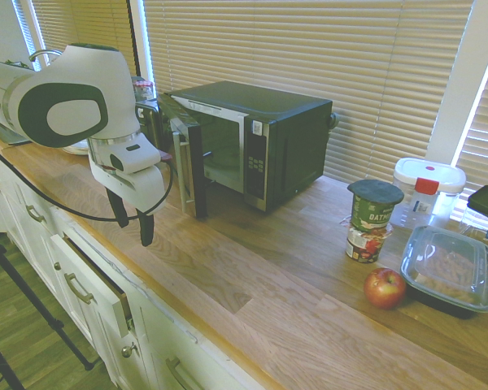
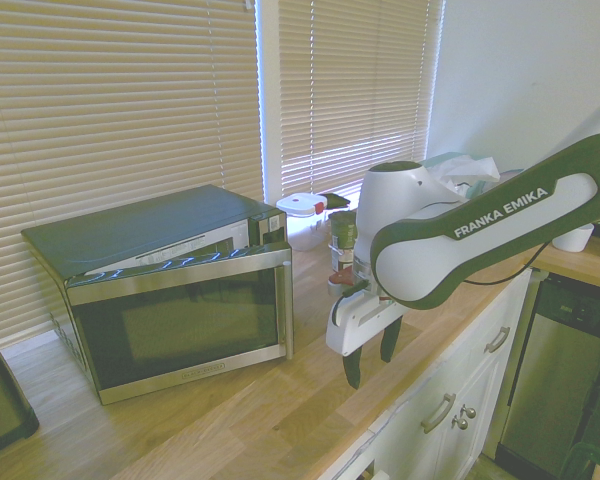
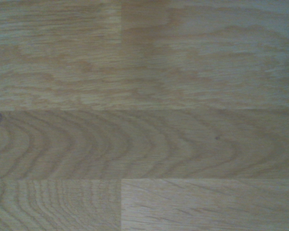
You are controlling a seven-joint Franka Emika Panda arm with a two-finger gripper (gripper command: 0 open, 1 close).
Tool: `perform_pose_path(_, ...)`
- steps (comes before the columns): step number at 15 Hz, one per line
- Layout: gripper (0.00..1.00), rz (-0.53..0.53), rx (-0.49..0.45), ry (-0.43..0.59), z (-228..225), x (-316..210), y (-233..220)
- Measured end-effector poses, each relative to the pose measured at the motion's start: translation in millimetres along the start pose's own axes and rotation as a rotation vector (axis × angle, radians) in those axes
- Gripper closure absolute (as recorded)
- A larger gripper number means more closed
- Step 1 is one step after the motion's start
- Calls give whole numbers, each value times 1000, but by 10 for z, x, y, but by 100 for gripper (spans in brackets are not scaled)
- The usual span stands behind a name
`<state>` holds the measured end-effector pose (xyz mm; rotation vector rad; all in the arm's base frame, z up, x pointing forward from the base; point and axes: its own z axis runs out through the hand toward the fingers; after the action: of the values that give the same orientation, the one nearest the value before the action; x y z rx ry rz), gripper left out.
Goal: Close the microwave
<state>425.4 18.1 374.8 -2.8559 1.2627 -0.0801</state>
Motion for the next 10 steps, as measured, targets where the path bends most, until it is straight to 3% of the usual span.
perform_pose_path(4, 0, -15, -2, 10, -2, -24, -28)
perform_pose_path(10, 0, -120, 23, 71, -242, -450, -336)
